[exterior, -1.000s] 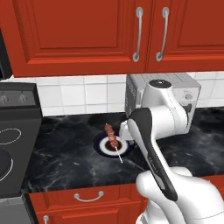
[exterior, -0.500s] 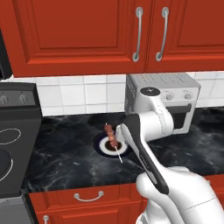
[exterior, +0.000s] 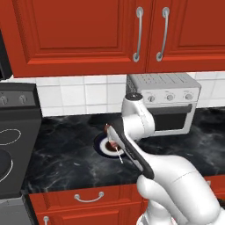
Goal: Place the cold items (broccoli and pear) from the fridge in one tupperware on the dining counter. Place the warm items (hot dog and kebab skewer) in the stove area in another tupperware.
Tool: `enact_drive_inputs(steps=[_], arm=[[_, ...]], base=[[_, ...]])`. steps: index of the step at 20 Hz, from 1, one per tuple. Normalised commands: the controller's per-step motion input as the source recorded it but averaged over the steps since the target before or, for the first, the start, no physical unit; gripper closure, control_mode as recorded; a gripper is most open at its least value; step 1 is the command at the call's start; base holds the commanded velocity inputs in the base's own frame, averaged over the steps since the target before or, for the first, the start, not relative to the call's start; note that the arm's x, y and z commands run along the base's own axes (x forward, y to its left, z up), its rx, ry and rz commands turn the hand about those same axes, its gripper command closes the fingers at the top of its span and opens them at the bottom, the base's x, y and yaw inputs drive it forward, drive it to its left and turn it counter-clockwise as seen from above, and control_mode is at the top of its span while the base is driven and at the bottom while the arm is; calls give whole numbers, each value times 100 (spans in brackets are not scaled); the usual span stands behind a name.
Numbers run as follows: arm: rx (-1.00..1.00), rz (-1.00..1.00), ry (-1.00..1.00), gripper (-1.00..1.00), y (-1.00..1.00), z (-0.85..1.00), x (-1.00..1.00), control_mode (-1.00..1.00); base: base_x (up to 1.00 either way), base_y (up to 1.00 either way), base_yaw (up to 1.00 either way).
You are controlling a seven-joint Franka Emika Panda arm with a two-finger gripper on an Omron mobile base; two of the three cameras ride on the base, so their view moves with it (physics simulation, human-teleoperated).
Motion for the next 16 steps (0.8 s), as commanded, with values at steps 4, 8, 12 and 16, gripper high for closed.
enact_drive_inputs(steps=[4, 8, 12, 16], arm=[[-1, 0, 7, -100, 12, -37, 51, -100], [0, 0, 10, -100, 7, -39, 47, -100], [0, 0, 7, -100, 7, -38, 44, -100], [0, 0, 1, -100, 2, -35, 39, -100]], base=[[0, 0, 0], [0, 0, 0], [0, 0, 0], [0, 0, 0]])
